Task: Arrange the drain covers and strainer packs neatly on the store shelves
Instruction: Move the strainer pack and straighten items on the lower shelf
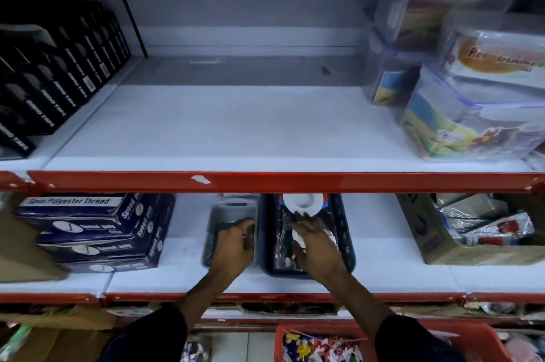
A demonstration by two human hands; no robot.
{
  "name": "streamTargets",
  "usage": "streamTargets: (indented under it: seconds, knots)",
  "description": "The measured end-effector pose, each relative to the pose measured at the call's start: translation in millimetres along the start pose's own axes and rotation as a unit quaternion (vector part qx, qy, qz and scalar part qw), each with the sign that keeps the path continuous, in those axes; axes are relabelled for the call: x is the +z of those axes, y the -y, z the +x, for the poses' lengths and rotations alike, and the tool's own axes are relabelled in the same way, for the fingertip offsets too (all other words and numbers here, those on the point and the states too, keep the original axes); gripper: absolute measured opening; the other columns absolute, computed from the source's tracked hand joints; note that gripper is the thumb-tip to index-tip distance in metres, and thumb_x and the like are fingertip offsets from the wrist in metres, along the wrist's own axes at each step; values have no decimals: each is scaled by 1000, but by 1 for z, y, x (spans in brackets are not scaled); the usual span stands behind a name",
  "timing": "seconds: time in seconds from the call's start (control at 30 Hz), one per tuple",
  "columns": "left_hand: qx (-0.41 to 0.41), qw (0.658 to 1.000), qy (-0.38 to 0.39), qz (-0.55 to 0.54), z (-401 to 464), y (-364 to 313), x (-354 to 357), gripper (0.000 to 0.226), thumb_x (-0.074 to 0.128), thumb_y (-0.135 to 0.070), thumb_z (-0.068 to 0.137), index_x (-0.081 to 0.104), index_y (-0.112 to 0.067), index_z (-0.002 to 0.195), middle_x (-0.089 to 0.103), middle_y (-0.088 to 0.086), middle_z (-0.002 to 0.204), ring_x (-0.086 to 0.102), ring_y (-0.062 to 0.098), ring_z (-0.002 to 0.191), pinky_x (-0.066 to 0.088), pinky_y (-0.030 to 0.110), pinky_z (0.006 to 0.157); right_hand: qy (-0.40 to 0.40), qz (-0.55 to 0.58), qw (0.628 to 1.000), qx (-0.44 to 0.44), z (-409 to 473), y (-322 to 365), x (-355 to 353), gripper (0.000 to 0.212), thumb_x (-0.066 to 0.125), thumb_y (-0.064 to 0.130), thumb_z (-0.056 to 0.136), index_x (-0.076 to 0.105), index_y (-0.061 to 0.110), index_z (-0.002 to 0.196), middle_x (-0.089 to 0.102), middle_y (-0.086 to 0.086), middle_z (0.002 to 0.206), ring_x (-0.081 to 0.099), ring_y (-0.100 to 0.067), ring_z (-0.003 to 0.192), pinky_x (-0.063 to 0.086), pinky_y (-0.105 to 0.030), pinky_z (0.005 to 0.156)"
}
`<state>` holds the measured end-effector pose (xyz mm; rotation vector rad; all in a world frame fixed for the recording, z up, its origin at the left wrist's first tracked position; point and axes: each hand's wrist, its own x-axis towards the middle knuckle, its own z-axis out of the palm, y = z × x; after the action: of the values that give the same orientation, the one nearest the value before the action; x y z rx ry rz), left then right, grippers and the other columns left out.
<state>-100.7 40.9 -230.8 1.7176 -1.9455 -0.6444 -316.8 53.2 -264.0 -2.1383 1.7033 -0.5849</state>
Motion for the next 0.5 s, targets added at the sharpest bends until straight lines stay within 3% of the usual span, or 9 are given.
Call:
streamTargets:
  seconds: [0.07, 0.2, 0.27, 0.3, 0.37, 0.43, 0.5]
  knots:
    - [-24, 999, 16, 25, -2, 27, -13, 32, 66, -4, 82, 71, -16, 112, 78, 5, 101, 74, 22, 86, 54, 20, 80, 30, -35, 996, -72, 7, 26, 11, 53, 40, 25, 90, 54, 15, 140, 51, -5, 147, 38, -27, 142, 33, -44, 118]
    - [-18, 981, 133, 139, 7, 70, -20, 34, 58, -10, 87, 68, -17, 118, 73, 15, 115, 70, 32, 101, 57, 40, 92, 121, -142, 970, -154, 27, 68, 47, 64, 27, 33, 82, 59, 11, 132, 59, -9, 140, 34, -32, 144, 11, -53, 123]
    - [33, 964, 182, 192, 10, 88, -15, 48, 48, -6, 88, 55, -16, 135, 64, 17, 132, 60, 34, 117, 41, 48, 113, 152, -180, 960, -151, 33, 79, 60, 61, 31, 33, 83, 60, 11, 132, 58, -13, 141, 29, -34, 146, 7, -57, 122]
    - [57, 948, 204, 235, 11, 93, -13, 56, 45, -2, 86, 48, -13, 141, 59, 17, 138, 55, 35, 125, 22, 51, 123, 162, -200, 955, -145, 35, 82, 64, 58, 36, 32, 84, 62, 11, 131, 58, -14, 140, 29, -35, 146, 6, -59, 121]
    - [96, 922, 224, 302, 13, 103, -11, 60, 44, -2, 84, 43, -7, 144, 54, 19, 144, 49, 33, 134, -4, 49, 124, 172, -236, 946, -141, 39, 86, 74, 53, 45, 33, 82, 65, 12, 127, 64, -15, 133, 37, -37, 142, 4, -62, 121]
    - [123, 912, 228, 318, 16, 111, -10, 58, 46, -6, 84, 47, -8, 142, 52, 18, 147, 43, 29, 140, -3, 51, 124, 173, -244, 944, -138, 39, 86, 79, 55, 46, 36, 79, 68, 12, 124, 68, -14, 127, 43, -38, 138, -1, -61, 119]
    - [137, 906, 235, 325, 19, 115, -8, 56, 48, -8, 84, 50, -10, 140, 51, 15, 148, 40, 26, 142, 1, 52, 124, 181, -244, 945, -125, 40, 86, 81, 63, 36, 39, 80, 64, 13, 129, 64, -14, 132, 38, -37, 141, -5, -60, 119]
